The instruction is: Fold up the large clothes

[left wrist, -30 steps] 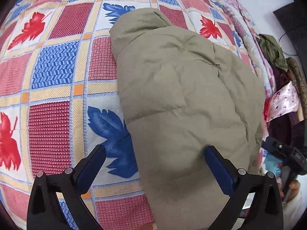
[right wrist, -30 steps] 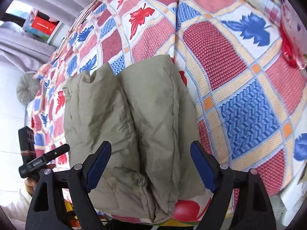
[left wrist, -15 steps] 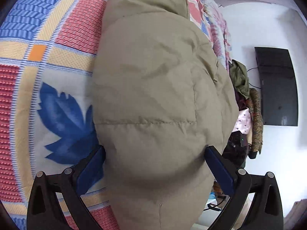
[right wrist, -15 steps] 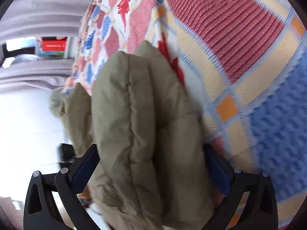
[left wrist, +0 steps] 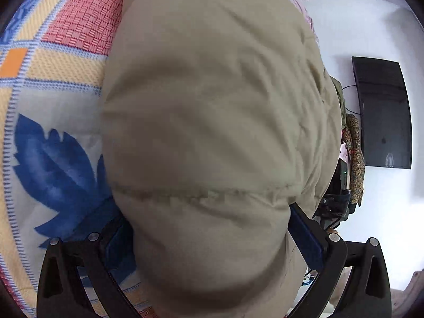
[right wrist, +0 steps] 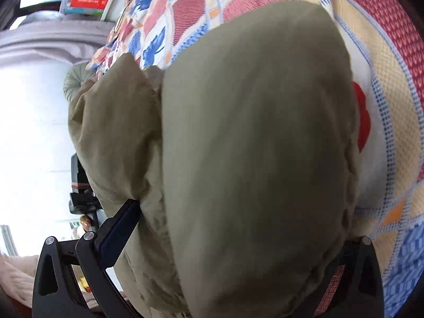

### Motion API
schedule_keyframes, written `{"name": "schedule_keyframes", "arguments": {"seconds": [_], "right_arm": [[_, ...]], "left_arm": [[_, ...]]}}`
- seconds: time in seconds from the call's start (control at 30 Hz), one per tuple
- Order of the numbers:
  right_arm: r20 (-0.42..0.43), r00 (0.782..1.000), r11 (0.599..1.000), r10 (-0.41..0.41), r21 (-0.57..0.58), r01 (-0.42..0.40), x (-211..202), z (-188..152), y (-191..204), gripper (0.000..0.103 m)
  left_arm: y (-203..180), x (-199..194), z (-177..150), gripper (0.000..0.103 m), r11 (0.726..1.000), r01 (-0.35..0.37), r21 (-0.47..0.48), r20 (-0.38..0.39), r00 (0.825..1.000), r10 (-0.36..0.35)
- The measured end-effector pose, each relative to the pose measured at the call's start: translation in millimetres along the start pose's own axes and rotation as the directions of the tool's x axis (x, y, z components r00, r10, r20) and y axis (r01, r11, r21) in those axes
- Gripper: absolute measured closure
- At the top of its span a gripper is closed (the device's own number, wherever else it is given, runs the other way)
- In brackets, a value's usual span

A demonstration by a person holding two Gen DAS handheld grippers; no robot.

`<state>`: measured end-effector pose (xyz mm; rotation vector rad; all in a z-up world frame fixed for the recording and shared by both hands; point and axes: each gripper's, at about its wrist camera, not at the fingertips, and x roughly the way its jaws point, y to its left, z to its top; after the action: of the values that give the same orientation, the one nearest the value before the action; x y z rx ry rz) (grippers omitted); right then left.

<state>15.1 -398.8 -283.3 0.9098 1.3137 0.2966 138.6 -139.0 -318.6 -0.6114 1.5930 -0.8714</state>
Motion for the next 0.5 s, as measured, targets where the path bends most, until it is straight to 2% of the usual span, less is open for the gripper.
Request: {"name": "schedule_keyframes", "arguments": {"seconds": [0.03, 0.1, 0.13, 0.17, 0.2, 0.23, 0.3, 0.5], "right_arm": [[0.005, 1.0, 0.999, 0.012, 0.032, -0.012, -0.4, 0.1, -4.1, 0.0], [0.022, 1.0, 0.998, 0.011, 0.068, -0.012, -2.0, -0.6, -4.7, 0.001], [0.023, 1.0, 0.998, -0.005, 0.067, 0.003, -1.8, -1.0, -2.4, 0.003], [0.023, 1.0, 0.998, -0.019, 0.062, 0.018, -1.7, -1.4, 0.8, 0.011], [0.024, 1.0, 0.998, -0.011, 0.058, 0.009, -1.4, -2.6, 3.1, 0.029], [0.032, 0.999, 0.998, 0.023, 0.062, -0.025, -4.0, -3.6, 6.8, 0.037], [0.047, 0.995, 0.994, 0.084, 0.064, -0.087, -9.9, -5.5, 16.4, 0.058], [0.058, 0.985, 0.987, 0.162, -0.021, -0.161, -8.3, -5.7, 76.3, 0.06]], "left_arm": [[-3.8, 1.4, 0.2, 0.0, 1.0, -0.011, 0.006, 0.003, 1.0, 0.011], [-15.3, 0.0, -1.8, 0.006, 0.999, -0.04, 0.034, 0.017, 0.999, 0.04], [-18.6, -2.8, -4.0, 0.013, 0.998, -0.047, 0.045, 0.025, 0.999, 0.046], [-23.2, -6.9, -5.2, 0.02, 0.997, -0.052, 0.051, 0.037, 0.998, 0.05], [-26.3, -13.3, -6.7, 0.023, 0.997, -0.051, 0.056, 0.047, 0.998, 0.049], [-29.7, -19.6, -8.0, 0.028, 0.997, -0.047, 0.061, 0.055, 0.998, 0.044], [-39.9, -31.6, -9.6, 0.032, 0.996, -0.035, 0.081, 0.073, 0.997, 0.029], [-58.1, -88.0, -3.5, 0.032, 0.992, -0.02, 0.127, 0.157, 0.988, 0.0]]}}
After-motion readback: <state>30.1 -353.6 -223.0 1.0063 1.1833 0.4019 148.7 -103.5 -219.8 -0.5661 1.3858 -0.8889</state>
